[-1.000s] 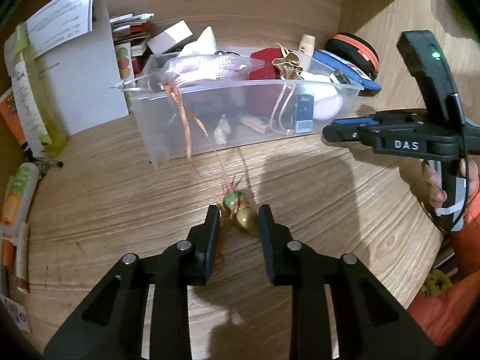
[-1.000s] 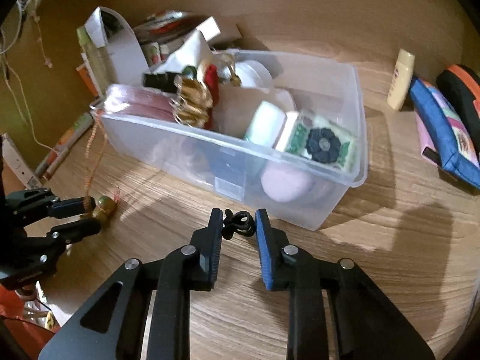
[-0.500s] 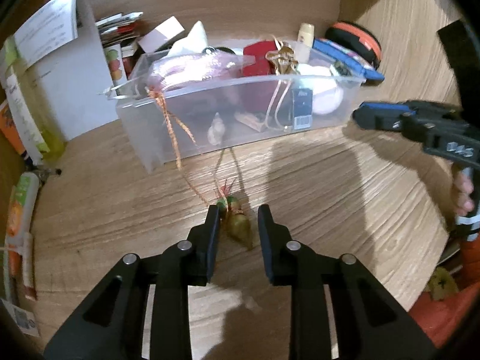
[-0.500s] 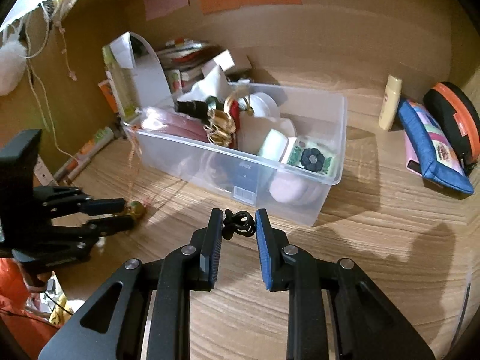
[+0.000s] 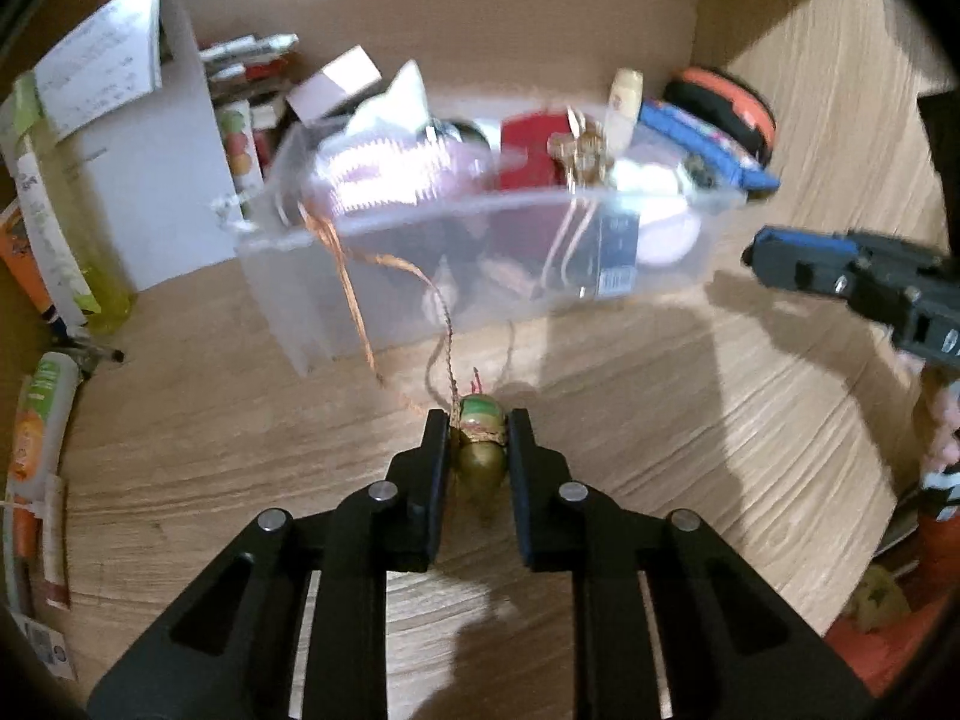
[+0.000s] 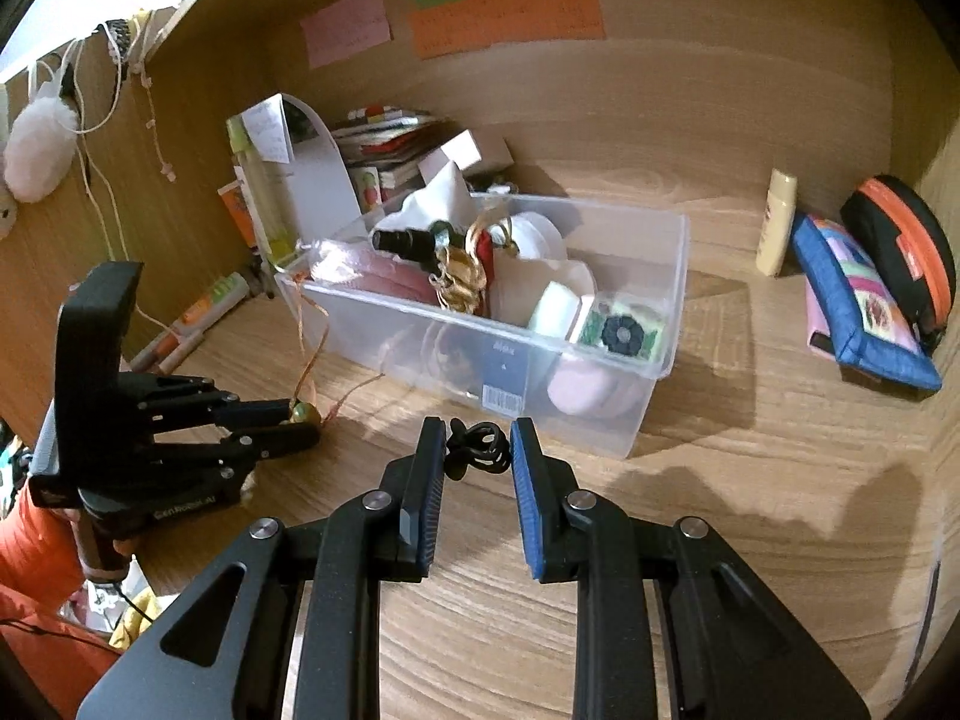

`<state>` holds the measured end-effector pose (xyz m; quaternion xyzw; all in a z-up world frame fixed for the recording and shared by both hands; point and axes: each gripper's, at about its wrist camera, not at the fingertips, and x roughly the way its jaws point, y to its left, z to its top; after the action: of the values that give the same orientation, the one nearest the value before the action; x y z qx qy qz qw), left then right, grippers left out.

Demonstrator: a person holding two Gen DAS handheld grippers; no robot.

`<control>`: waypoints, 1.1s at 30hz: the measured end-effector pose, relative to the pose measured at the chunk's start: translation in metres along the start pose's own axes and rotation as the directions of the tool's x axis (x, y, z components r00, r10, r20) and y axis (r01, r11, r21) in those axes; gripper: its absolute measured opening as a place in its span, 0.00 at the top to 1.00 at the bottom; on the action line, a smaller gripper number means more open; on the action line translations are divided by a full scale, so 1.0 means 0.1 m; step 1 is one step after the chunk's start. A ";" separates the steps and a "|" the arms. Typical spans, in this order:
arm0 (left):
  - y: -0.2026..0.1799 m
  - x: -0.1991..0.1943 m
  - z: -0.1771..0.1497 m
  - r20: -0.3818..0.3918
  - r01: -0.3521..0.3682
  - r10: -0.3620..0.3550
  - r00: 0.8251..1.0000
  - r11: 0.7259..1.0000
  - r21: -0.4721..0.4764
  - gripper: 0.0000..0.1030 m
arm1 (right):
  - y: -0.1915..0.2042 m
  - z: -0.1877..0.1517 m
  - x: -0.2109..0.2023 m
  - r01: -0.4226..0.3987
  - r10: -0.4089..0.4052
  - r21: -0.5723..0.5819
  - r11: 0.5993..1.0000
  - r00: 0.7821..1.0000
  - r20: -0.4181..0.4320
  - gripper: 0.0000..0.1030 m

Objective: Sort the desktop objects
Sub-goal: 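Carry the gourd ornament and black clip over the clear box with both tools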

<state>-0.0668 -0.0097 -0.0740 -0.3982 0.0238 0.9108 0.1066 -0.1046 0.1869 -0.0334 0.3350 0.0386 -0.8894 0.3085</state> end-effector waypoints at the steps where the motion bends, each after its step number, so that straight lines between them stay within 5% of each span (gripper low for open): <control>1: 0.01 -0.06 0.03 0.019 0.002 -0.002 1.000 1.000 -0.011 0.82 | 0.01 0.02 -0.01 -0.001 0.001 -0.004 1.000 1.000 0.007 0.81; 6: 0.14 -0.40 0.20 0.141 0.021 -0.012 0.990 0.998 -0.062 0.82 | -0.01 0.09 -0.06 0.000 0.000 -0.005 1.000 0.999 0.032 0.81; 16: 0.48 -0.78 0.76 0.329 -0.030 0.059 0.943 0.995 -0.095 0.82 | -0.06 0.35 -0.13 0.028 -0.026 -0.017 0.999 0.996 0.088 0.81; 23: 0.55 -0.63 0.94 0.333 -0.019 0.049 0.942 0.996 -0.092 0.82 | -0.13 0.50 -0.05 0.038 -0.037 -0.015 0.999 0.995 0.092 0.81; 33: 0.64 0.08 0.98 0.200 0.044 -0.017 0.980 0.991 -0.127 0.82 | -0.16 0.55 0.44 0.023 -0.022 0.012 1.000 1.000 -0.006 0.81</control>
<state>-0.1558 -0.0582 -0.0158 -0.3119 -0.0527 0.9438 0.0962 -0.1709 0.1617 -0.0202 0.3390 0.0378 -0.8921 0.2964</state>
